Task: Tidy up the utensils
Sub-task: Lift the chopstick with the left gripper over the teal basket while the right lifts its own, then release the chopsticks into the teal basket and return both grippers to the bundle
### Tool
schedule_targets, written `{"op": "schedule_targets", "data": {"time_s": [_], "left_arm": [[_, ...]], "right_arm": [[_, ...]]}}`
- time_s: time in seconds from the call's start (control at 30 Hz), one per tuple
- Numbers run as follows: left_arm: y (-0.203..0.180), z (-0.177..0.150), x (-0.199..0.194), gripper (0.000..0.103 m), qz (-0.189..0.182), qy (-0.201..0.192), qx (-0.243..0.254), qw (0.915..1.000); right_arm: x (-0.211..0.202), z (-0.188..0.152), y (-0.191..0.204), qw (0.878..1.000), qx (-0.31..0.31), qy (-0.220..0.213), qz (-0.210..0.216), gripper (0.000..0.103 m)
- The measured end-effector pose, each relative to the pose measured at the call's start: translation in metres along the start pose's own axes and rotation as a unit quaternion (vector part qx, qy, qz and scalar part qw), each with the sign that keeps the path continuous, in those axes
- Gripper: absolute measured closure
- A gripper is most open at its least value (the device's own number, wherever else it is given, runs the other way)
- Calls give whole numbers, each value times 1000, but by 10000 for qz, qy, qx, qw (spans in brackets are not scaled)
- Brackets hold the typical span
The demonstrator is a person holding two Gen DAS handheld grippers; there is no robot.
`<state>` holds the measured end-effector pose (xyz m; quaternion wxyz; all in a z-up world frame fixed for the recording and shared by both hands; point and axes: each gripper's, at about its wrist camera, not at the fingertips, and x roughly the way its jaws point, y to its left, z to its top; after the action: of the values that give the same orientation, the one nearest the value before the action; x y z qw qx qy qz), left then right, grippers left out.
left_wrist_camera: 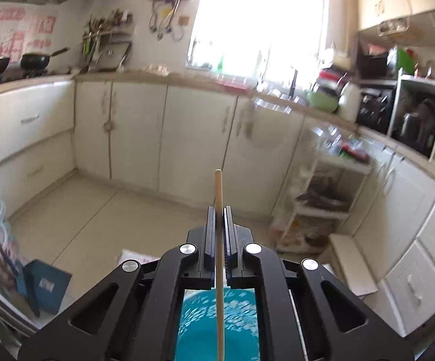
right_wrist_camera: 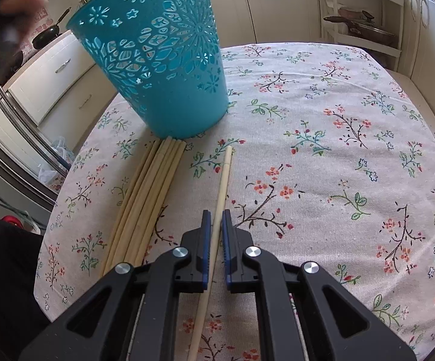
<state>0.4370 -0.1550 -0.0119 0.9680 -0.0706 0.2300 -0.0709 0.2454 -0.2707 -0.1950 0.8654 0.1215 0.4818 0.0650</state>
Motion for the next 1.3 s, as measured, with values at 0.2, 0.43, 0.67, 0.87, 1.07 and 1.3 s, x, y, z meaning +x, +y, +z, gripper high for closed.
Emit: {"op": "schedule_targets", "data": {"time_s": [0.2, 0.43, 0.67, 0.87, 1.07, 1.3], "left_arm": [[16, -34, 11, 83, 124, 594, 262, 9978], [43, -46, -45, 27, 79, 697, 533, 9961], [88, -69, -71, 18, 203, 745, 405, 9962], [122, -78, -64, 18, 297, 1054, -9, 9940], [120, -78, -60, 18, 324, 1161, -76, 9927], [121, -83, -52, 18, 404, 1318, -133, 9904]], "right_arm": [[0, 1, -2, 10000, 38, 9, 69, 95], [-3, 0, -4, 9999, 84, 34, 78, 92], [-3, -8, 23, 9956, -519, -113, -771, 96], [-55, -11, 6, 9984, 355, -446, -59, 97], [-146, 26, 19, 9840, 570, -1572, 614, 97], [-178, 133, 59, 9531, 291, -2941, 653, 97]]}}
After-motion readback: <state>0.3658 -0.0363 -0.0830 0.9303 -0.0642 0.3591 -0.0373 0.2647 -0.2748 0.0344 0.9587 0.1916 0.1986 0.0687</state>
